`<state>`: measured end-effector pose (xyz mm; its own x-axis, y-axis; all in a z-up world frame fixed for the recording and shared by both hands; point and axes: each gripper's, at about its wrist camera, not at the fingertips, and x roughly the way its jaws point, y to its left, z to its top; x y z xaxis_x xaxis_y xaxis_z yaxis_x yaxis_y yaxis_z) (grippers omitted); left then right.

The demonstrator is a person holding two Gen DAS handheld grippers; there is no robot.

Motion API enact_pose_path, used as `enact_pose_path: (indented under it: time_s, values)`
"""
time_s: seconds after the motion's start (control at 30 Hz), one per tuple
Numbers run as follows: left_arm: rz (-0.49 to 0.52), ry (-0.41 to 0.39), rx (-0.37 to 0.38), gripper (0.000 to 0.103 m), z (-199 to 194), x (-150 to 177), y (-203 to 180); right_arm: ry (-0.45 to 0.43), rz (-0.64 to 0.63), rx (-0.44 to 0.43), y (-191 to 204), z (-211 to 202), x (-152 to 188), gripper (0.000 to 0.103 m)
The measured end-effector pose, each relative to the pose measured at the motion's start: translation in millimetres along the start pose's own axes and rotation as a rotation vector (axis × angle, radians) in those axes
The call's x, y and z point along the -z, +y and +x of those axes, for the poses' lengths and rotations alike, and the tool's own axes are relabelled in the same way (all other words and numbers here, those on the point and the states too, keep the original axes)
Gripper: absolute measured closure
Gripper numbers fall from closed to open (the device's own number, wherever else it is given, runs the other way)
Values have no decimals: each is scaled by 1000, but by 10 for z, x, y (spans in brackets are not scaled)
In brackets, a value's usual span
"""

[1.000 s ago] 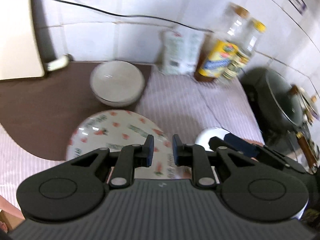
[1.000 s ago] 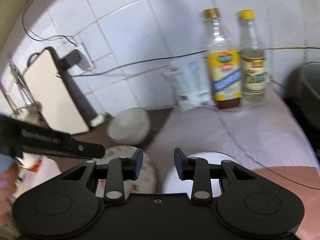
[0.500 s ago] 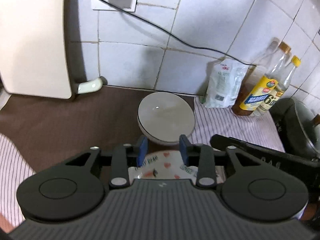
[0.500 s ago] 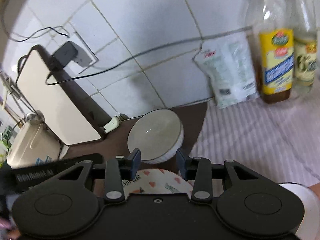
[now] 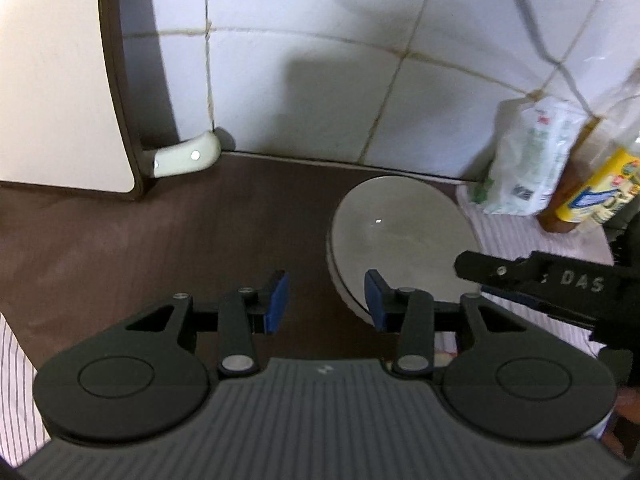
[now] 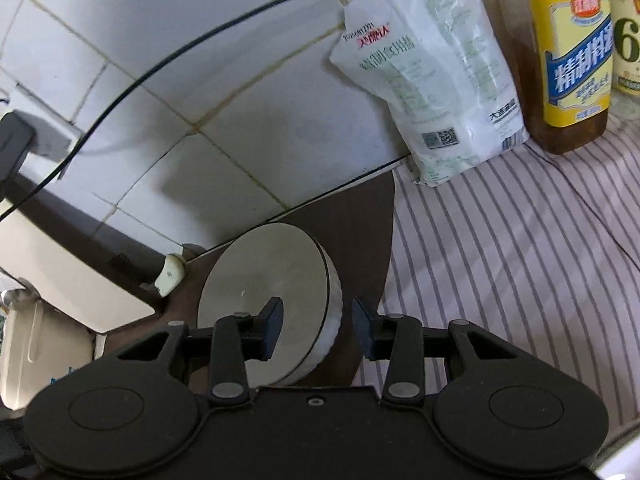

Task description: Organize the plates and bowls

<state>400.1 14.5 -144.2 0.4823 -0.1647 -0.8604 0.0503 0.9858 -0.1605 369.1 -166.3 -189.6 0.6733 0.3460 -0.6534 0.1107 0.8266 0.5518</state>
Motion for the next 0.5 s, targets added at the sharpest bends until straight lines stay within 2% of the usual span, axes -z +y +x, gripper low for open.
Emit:
enact_pose_path:
  time_s: [0.13, 0.3, 0.33, 0.5]
  values:
    - [-21, 43, 21, 66, 139, -29, 23, 8, -9, 15, 27, 96, -48, 63]
    - [-48, 68, 66, 85, 228, -32, 20, 20, -39, 53, 62, 208, -56, 82]
    - [-55, 70, 74, 88, 229, -30, 14, 19, -45, 66, 57, 229, -53, 89]
    - [-28, 69, 33, 89, 180, -26, -108, 18, -69, 49, 33, 195, -55, 88]
